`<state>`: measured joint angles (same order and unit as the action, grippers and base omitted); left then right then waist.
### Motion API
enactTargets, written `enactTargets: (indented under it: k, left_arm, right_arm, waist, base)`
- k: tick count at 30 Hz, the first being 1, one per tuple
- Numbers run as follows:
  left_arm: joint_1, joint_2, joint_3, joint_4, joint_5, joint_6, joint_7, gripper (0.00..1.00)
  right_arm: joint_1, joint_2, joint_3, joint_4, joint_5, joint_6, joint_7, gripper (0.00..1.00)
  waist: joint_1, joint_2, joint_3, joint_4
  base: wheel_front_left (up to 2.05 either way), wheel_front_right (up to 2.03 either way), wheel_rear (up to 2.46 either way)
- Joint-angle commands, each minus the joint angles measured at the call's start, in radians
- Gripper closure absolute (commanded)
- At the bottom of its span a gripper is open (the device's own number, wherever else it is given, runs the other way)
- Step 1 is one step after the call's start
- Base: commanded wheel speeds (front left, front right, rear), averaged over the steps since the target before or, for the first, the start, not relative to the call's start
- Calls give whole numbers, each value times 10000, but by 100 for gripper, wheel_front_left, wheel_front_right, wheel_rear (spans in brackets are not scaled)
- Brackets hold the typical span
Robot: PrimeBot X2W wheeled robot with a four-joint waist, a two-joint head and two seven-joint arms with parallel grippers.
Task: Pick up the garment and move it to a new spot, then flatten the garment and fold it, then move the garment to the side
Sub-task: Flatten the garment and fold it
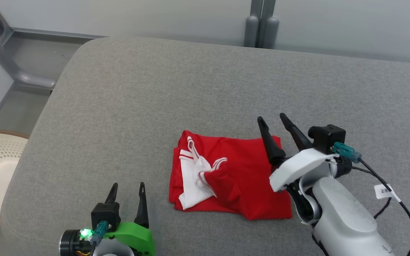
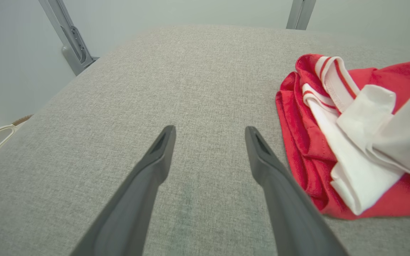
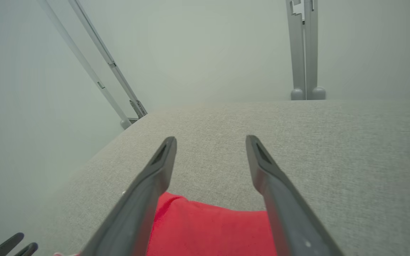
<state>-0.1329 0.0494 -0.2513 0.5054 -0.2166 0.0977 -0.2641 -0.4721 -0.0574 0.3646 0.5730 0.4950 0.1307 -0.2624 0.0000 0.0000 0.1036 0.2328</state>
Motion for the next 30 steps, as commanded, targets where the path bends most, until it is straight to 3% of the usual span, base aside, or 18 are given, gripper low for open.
enactTargets:
  k: [1,12,30]
  left_arm:
    - [-125,29,74,-56,115,16,5,0]
    - [-21,32,605,-260,380,93,4,0]
    - [838,32,1345,-435,650,72,4,0]
  right_arm:
    - [362,-16,-376,-136,-309,0,-19,0]
    - [1965,53,-2763,-1095,-1846,0,-24,0]
    - [3312,58,-3177,-1246,-2355,0,-25,0]
  waist:
    - [0,0,-36,-414]
    - [0,0,-178,-1417]
    - [0,0,-943,-2568]
  base:
    - [0,0,0]
    - [0,0,0]
    - [0,0,0]
